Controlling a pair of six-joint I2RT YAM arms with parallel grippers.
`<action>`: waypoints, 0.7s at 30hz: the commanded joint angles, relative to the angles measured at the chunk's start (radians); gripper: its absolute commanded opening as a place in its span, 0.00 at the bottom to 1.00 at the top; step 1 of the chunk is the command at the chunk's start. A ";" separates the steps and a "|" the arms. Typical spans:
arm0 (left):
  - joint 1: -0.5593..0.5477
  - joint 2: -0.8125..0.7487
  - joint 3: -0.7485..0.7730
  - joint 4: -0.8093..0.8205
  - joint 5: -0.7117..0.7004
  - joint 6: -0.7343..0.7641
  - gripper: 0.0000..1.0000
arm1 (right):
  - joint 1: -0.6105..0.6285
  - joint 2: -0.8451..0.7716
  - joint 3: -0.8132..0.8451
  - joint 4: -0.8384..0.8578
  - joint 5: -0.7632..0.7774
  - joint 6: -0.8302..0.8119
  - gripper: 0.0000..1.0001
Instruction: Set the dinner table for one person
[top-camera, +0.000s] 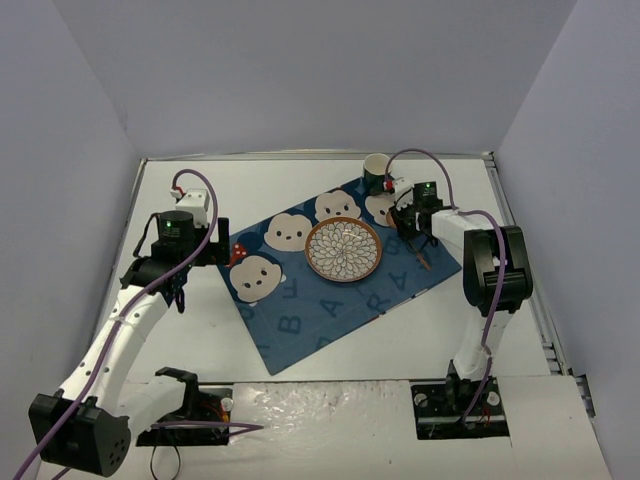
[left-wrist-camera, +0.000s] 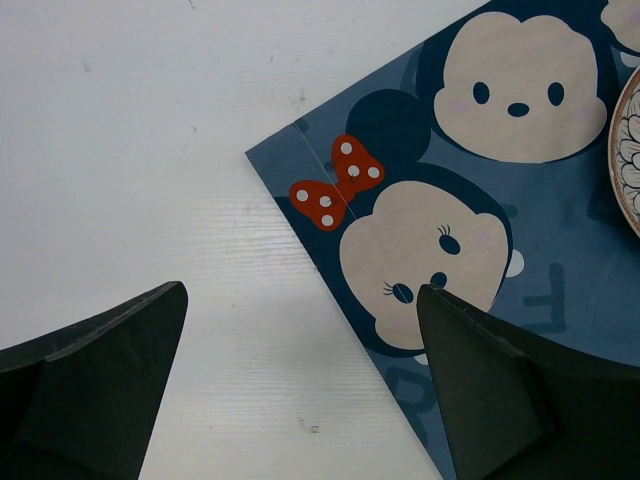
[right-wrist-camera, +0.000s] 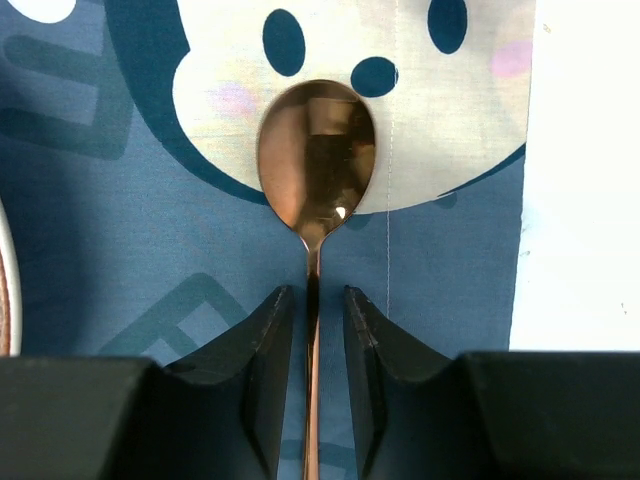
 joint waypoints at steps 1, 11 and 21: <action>-0.003 0.006 0.045 0.058 0.005 0.011 0.97 | -0.008 -0.004 -0.016 0.002 0.022 -0.034 0.26; -0.003 0.005 0.048 0.057 0.014 0.009 0.97 | -0.012 -0.194 -0.067 0.018 0.079 0.085 0.31; -0.004 -0.005 0.067 0.029 0.024 -0.002 0.97 | -0.252 -0.458 -0.290 0.083 0.377 0.505 0.57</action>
